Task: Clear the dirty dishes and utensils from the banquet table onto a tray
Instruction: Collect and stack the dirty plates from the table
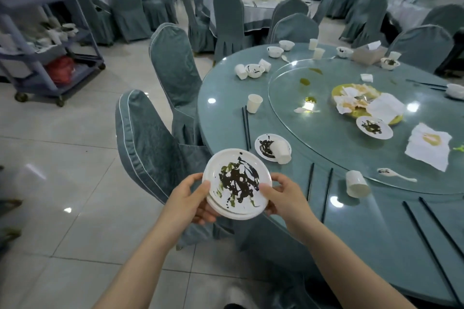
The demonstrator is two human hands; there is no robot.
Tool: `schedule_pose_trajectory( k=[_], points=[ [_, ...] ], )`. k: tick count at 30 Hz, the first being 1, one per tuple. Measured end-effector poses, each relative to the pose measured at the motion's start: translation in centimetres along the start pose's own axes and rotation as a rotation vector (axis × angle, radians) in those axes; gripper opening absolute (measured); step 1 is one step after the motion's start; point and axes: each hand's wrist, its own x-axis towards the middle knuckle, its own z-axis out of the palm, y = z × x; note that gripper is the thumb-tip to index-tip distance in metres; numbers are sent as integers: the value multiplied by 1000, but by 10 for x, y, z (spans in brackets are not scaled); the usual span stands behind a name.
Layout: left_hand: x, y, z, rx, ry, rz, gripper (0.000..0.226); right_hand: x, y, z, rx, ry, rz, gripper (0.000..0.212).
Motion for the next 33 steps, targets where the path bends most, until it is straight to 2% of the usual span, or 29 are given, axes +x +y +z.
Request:
schedule_pose_trajectory(
  k=[4, 7, 10, 12, 14, 17, 19, 21, 24, 26, 30, 33],
  points=[
    [26, 6, -5, 82, -18, -6, 29, 25, -5, 6, -27, 15, 21, 19],
    [55, 7, -10, 121, 34, -15, 30, 53, -5, 10, 14, 4, 63, 11],
    [90, 11, -13, 123, 100, -13, 30, 96, -2, 3, 11, 50, 66, 16],
    [118, 14, -15, 125, 130, -13, 28, 132, 3, -11, -139, 139, 46, 19],
    [142, 21, -18, 142, 136, -25, 25, 163, 12, -29, -409, 234, 47, 27],
    [180, 34, -19, 167, 127, -38, 24, 202, 29, -53, -722, 349, 100, 52],
    [205, 41, -17, 159, 135, -50, 23, 225, 39, -65, -838, 357, 146, 69],
    [225, 46, -13, 144, 145, -66, 22, 245, 47, -70, -889, 296, 196, 77],
    [249, 49, -10, 134, 159, -100, 22, 270, 48, -70, -861, 231, 262, 71],
    [264, 51, -11, 138, 165, -120, 23, 288, 43, -70, -788, 243, 251, 64],
    [287, 54, -14, 145, 195, -138, 24, 324, 24, -69, -446, 305, 126, 65],
    [301, 56, -15, 145, 232, -148, 25, 352, 12, -70, -303, 312, 28, 62]
  ],
)
